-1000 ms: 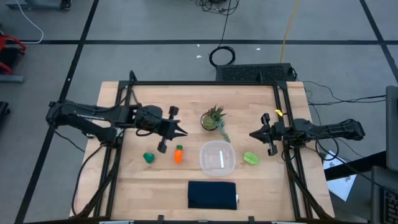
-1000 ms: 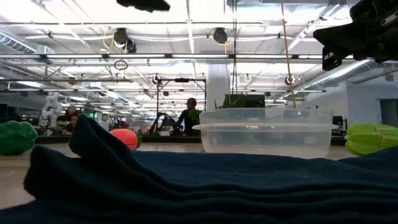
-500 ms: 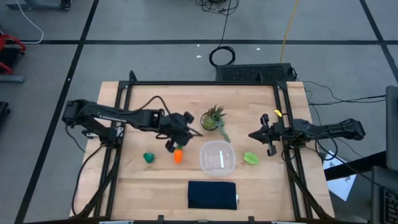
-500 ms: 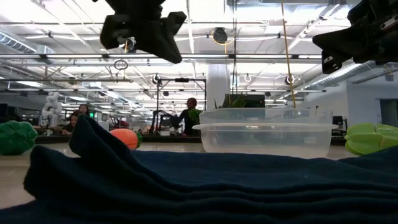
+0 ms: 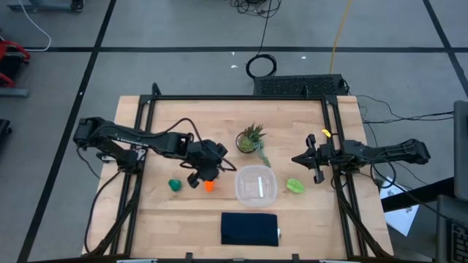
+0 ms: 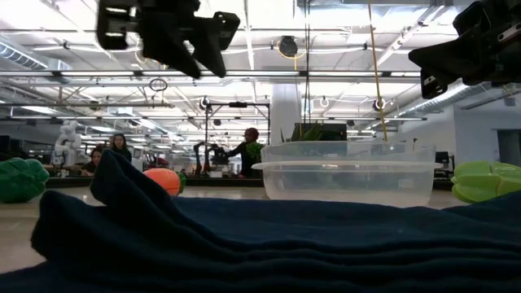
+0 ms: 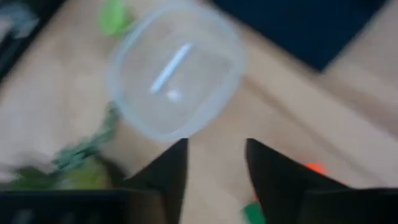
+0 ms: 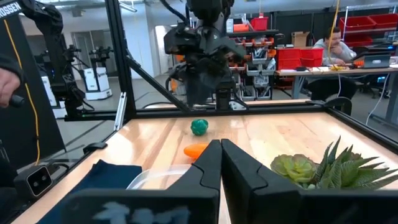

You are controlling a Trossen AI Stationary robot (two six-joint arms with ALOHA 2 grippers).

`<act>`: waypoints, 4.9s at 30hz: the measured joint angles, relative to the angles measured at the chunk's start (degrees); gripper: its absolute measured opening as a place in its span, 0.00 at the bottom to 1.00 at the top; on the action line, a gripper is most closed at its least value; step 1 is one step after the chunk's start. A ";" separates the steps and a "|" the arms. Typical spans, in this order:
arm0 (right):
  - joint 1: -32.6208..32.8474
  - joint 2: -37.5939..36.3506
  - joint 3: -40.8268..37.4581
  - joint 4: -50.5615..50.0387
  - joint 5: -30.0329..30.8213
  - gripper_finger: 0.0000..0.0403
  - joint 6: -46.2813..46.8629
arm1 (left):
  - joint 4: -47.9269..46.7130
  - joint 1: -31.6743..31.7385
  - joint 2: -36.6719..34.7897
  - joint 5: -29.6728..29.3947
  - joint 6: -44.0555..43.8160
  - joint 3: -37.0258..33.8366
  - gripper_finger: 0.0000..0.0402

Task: Pick and placing Produce into tupperware
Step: Put the orange carrot into the transparent bin

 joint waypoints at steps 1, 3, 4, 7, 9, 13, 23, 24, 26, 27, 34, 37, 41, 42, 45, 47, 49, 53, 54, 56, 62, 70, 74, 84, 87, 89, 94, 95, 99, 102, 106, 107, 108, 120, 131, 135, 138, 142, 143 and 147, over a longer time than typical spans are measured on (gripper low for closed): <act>-0.01 0.00 0.01 0.00 0.00 0.00 0.00 | -0.71 -0.02 0.00 2.09 0.71 0.00 0.50; -0.01 0.00 0.01 0.02 0.00 0.00 0.00 | -1.70 -0.20 0.00 4.82 3.19 0.00 0.61; 0.01 0.00 0.01 0.01 0.00 0.00 0.00 | -1.96 -0.55 0.00 4.93 4.53 0.00 0.66; 0.01 0.00 -0.01 0.02 0.00 0.00 -0.01 | -1.99 -1.81 0.00 -0.98 8.76 0.00 0.78; 0.01 0.00 -0.01 0.02 0.00 0.00 0.00 | -2.07 -2.66 0.00 -5.34 12.20 0.00 0.84; 0.00 0.00 0.01 0.01 0.00 0.00 0.00 | -3.79 -3.94 0.86 -8.13 15.61 0.00 0.93; 0.01 0.43 -0.01 0.05 0.06 0.00 0.00 | -9.47 -8.44 8.64 -16.89 22.54 -0.09 0.94; 0.00 0.51 0.00 0.13 0.09 0.00 0.00 | -10.02 -8.59 9.25 -16.99 22.98 -0.09 0.94; 0.00 0.61 0.01 -0.04 0.10 0.00 0.00 | -10.03 -8.82 10.08 -17.19 23.32 -0.09 0.94; 0.01 0.64 0.01 0.05 0.15 0.00 0.00 | -10.05 -8.90 10.26 -17.19 23.68 -0.09 0.94; 0.01 1.17 0.00 1.05 0.26 0.00 0.00 | -9.77 -8.44 10.32 -15.69 30.55 -0.77 0.94; 0.00 1.36 0.01 1.57 0.26 0.00 0.00 | -9.84 -7.51 10.32 -15.05 33.63 -1.66 0.94; 0.00 1.49 0.01 1.66 0.26 0.00 0.00 | -9.62 -6.45 10.32 -13.45 36.05 -2.79 0.94; -0.01 1.51 0.01 1.66 0.26 0.00 0.00 | -8.94 -6.17 10.32 -12.84 36.53 -3.09 0.94; 0.01 1.75 0.00 1.68 0.26 0.00 -0.25 | -6.14 -5.92 10.32 -11.57 38.12 -4.24 0.94; 0.00 1.85 0.01 1.72 0.26 0.00 -0.27 | -4.81 -5.92 10.32 -10.88 38.75 -4.78 0.94; 0.00 2.07 0.01 1.73 0.26 0.00 -0.31 | -4.36 -5.93 10.32 -10.78 38.75 -4.87 0.94; -0.01 2.49 0.01 1.75 0.28 0.00 -0.42 | -4.02 -5.84 10.32 -10.21 38.79 -4.87 0.94; -0.01 2.63 0.01 1.73 0.27 0.00 -0.43 | -3.97 -5.82 10.32 -9.93 38.87 -4.87 0.94; -0.01 2.94 0.00 1.75 0.28 0.00 -0.44 | -3.83 -5.56 10.52 -8.90 39.07 -4.87 0.94; -0.01 3.61 0.01 2.01 0.28 0.00 -0.66 | -2.95 -5.09 14.19 -9.48 40.10 -4.92 0.94; -0.01 4.81 0.01 2.11 0.31 0.00 -0.63 | -3.25 -4.81 16.63 -10.77 41.42 -4.79 0.94; -0.01 5.19 0.01 2.17 0.33 0.00 -0.68 | -3.06 -4.79 16.68 -10.56 42.06 -4.79 0.94; -0.01 5.46 0.01 2.56 0.33 0.00 -0.68 | -2.14 -4.14 16.74 -7.33 43.29 -4.87 0.94; -0.01 5.46 0.01 2.63 0.33 0.00 -0.66 | -2.01 -3.53 17.41 -6.55 43.15 -4.87 0.94; -0.01 5.46 0.01 2.63 0.33 0.00 -0.67 | -2.32 -3.20 17.69 -6.16 42.98 -4.81 0.94; -0.01 5.49 0.01 2.62 0.33 0.00 -0.68 | -2.88 -2.95 19.22 -5.45 42.46 -4.65 0.94; -0.01 5.53 0.01 2.63 0.33 0.00 -0.68 | -2.92 -2.95 19.38 -5.26 42.35 -4.61 0.94; -0.01 5.56 0.01 2.60 0.33 0.00 -0.68 | -3.02 -2.89 19.47 -4.24 42.88 -4.62 0.94; -0.01 5.56 0.01 2.60 0.33 0.00 -0.68 | -3.21 -2.89 19.48 -3.77 42.95 -4.66 0.94; -0.01 5.57 0.01 2.60 0.33 0.00 -0.87 | -3.56 -2.89 19.52 -2.80 43.65 -4.68 0.94; -0.01 5.57 0.01 2.60 0.33 0.00 -0.87 | -3.56 -2.89 19.52 -2.74 43.62 -4.70 0.94; -0.01 5.57 0.01 2.60 0.33 0.00 -0.87 | -3.59 -2.89 19.52 -2.62 43.51 -4.70 0.94; -0.01 5.57 0.01 2.60 0.33 0.00 -0.87 | -3.22 -2.89 19.54 -2.46 41.61 -4.85 0.94; -0.01 5.57 0.01 2.58 0.32 0.00 -0.87 | -4.48 -2.95 19.56 -2.11 42.43 -4.96 0.72; -0.01 5.57 0.01 2.58 0.33 0.00 -0.87 | -4.86 -3.02 19.58 -2.60 42.84 -4.96 0.64; -0.01 5.57 0.01 2.58 0.33 0.00 -0.86 | -4.99 -3.02 19.58 -2.73 42.86 -4.96 0.59; -0.01 5.57 0.01 2.58 0.32 0.00 -0.87 | -5.18 -3.06 19.58 -3.15 42.76 -4.98 0.53; -0.01 5.57 0.01 2.58 0.32 0.00 -0.87 | -5.24 -3.09 19.47 -3.58 42.62 -4.98 0.52; -0.01 5.57 0.01 2.58 0.32 0.00 -0.87 | -5.52 -3.21 19.21 -5.15 40.94 -4.95 0.46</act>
